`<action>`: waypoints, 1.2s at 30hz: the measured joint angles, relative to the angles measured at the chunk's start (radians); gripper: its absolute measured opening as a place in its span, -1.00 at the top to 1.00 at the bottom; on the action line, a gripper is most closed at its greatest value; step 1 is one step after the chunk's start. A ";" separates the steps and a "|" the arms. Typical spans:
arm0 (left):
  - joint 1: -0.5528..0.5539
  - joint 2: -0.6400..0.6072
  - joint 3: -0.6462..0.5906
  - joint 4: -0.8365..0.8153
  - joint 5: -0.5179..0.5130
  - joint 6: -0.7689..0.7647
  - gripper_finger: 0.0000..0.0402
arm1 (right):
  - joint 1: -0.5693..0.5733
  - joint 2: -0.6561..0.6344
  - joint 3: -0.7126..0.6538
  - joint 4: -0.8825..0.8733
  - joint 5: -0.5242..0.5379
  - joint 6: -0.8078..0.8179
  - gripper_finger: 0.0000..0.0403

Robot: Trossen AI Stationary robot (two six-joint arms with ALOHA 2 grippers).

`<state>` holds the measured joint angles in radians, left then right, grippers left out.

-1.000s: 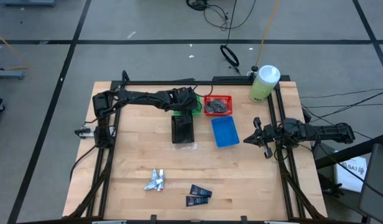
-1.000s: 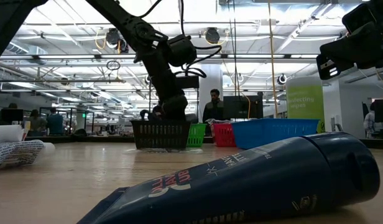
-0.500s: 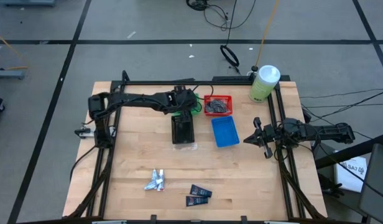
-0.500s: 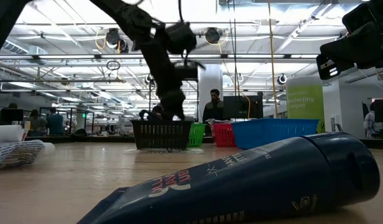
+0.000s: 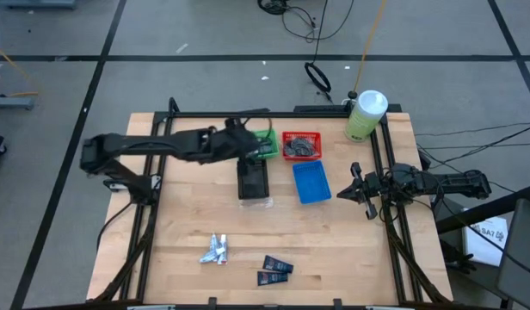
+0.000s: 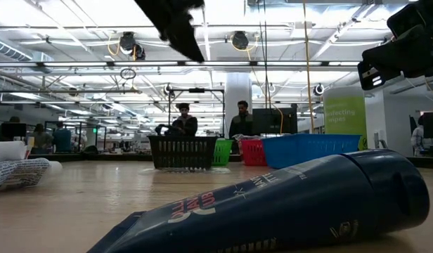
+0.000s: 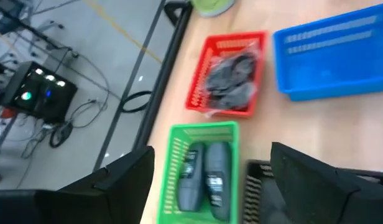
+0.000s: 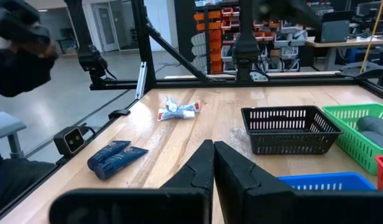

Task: Pick & Place Travel size toiletries
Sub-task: Put the top white toothpaste into the black bin

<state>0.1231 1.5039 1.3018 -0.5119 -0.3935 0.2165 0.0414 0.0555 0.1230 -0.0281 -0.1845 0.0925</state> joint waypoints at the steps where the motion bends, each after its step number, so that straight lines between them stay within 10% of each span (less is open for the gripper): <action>1: -0.021 -0.024 0.000 -0.024 0.000 -0.015 -0.53 | 0.000 0.000 0.000 0.000 0.000 0.000 0.98; 22: -0.448 -0.149 0.000 -0.453 0.167 -0.714 -0.54 | 0.000 0.001 0.000 0.000 0.000 0.000 0.98; 36: -0.725 -0.097 -0.052 -0.446 0.090 -0.983 -0.54 | 0.000 0.001 0.000 0.001 0.000 0.000 0.98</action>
<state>-0.6021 1.4069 1.2500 -0.9578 -0.3031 -0.7660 0.0410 0.0563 0.1230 -0.0273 -0.1841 0.0925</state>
